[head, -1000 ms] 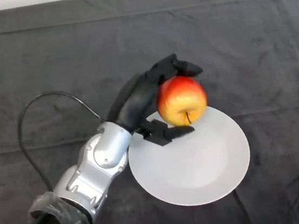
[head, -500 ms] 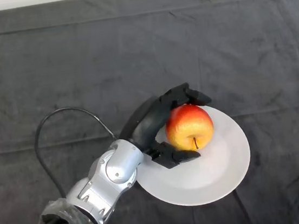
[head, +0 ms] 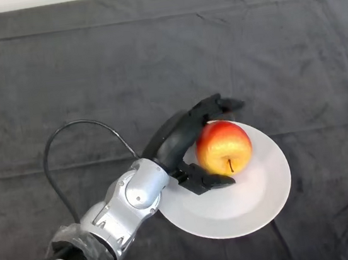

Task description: Move the apple to the plate

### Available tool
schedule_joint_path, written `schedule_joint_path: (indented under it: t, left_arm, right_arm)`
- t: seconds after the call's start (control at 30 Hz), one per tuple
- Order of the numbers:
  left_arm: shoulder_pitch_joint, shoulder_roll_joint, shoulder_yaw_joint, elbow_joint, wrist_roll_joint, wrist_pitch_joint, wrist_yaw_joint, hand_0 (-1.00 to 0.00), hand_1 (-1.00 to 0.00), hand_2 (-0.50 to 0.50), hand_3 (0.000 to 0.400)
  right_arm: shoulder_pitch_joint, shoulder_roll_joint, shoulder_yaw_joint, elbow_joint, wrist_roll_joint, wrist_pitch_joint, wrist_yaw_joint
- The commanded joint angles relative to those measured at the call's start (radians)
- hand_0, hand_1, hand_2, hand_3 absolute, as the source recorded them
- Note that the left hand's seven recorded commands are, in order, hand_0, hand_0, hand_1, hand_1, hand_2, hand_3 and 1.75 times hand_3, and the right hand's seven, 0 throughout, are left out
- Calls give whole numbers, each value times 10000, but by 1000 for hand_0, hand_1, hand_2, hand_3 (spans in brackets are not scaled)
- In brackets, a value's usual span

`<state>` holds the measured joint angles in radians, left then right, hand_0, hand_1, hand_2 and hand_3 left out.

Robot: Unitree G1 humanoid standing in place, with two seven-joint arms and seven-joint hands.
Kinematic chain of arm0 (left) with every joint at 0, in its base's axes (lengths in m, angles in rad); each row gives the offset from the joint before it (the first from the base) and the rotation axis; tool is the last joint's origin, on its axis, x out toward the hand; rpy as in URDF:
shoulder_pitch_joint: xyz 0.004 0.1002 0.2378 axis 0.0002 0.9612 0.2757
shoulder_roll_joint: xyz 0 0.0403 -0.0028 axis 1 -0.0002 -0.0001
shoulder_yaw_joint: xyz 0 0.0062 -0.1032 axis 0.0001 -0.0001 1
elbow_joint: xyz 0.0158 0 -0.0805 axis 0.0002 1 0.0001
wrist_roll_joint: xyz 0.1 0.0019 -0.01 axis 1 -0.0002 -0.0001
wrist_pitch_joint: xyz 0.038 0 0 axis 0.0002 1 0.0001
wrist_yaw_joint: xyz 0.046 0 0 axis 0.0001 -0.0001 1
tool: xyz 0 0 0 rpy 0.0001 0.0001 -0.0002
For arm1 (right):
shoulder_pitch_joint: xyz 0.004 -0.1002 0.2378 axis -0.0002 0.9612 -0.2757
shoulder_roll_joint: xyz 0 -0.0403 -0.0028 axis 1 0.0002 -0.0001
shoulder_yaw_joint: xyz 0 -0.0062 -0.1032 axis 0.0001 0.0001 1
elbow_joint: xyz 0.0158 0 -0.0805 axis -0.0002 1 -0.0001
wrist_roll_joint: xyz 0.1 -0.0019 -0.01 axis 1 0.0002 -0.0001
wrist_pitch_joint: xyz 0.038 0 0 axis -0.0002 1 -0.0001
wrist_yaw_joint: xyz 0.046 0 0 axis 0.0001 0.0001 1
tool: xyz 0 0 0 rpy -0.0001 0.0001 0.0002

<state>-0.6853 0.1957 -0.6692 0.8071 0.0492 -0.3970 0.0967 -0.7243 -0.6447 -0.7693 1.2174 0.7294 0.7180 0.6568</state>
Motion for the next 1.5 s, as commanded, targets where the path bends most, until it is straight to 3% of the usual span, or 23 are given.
schedule_joint_path:
  t: [0.03, 0.13, 0.97, 1.3, 1.5]
  left_arm:
    - [-389, 221, -288, 565, -142, 43, -140, 0, -255, 127, 102]
    - [-414, 328, -222, 476, -197, 67, -191, 0, 0, 0, 0]
    - [78, 1711, 1518, -1687, -509, 248, -437, 0, 0, 0, 0]
    - [370, 2924, 2908, -2343, -1046, -23, -1011, 0, 0, 0, 0]
    - [676, 3383, 3708, -2581, -1155, -212, -902, 0, 0, 0, 0]
  right_arm:
    - [-51, -162, -151, -124, 193, -38, -40]
    - [-53, -164, -151, -120, 193, -38, -39]
    - [-46, -154, -146, -134, 193, -46, -42]
    - [-39, -146, -144, -153, 194, -49, -49]
    - [-35, -141, -143, -163, 195, -51, -53]
